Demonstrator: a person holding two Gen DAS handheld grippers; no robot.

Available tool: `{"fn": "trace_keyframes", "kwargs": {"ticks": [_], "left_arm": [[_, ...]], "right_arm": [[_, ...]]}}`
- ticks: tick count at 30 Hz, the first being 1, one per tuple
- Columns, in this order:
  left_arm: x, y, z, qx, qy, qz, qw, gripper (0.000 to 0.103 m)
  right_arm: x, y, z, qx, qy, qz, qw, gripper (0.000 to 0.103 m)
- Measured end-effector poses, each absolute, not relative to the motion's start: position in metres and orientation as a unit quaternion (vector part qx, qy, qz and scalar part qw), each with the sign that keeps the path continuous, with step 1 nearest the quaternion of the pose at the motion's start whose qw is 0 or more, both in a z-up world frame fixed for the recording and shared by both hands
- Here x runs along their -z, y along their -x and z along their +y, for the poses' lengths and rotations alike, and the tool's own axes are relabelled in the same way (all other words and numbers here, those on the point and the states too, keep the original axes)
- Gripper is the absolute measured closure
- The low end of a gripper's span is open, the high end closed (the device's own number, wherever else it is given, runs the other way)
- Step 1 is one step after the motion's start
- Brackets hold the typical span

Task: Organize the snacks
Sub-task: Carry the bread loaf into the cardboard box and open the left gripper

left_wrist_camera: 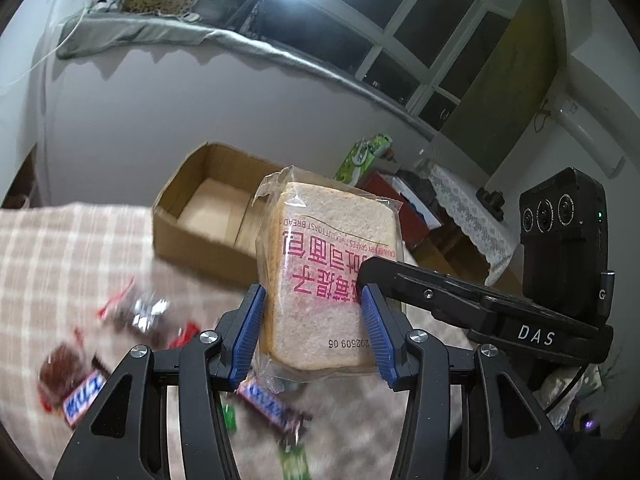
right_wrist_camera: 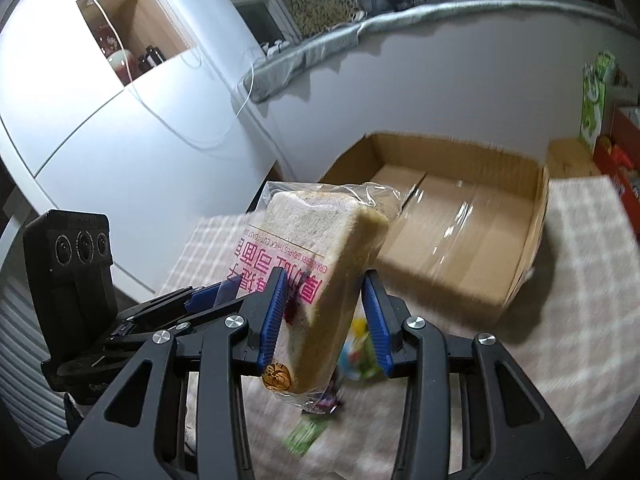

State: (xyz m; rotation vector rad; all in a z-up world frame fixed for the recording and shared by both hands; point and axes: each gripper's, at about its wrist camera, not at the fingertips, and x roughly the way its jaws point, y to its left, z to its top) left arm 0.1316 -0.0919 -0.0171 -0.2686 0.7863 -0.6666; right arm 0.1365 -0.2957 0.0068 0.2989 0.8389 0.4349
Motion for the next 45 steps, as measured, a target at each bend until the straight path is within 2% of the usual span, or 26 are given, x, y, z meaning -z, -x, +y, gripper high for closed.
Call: {"fn": "trace_keyframes", "kwargs": {"ticks": [10, 21, 37, 45], "left_arm": [[0.015, -0.185, -0.124, 0.324, 0.122, 0.383, 0.857, 0.056], [0.037, -0.222, -0.147, 0.314, 0.121, 0.413, 0.846, 0.056], [0.043, -0.226, -0.150, 0.289, 0.096, 0.423, 0.854, 0.056], [0.027, -0.210, -0.141, 0.288, 0.091, 0.407, 0.862, 0.056]], "right_arm": [[-0.011, -0.189, -0.328, -0.198, -0.153, 0.403, 0.881, 0.063], [0.021, -0.242, -0.357, -0.185, -0.164, 0.425, 0.870, 0.063], [0.049, -0.265, -0.358, -0.159, -0.154, 0.454, 0.863, 0.062], [0.033, -0.249, -0.358, -0.156, -0.140, 0.440, 0.873, 0.062]]}}
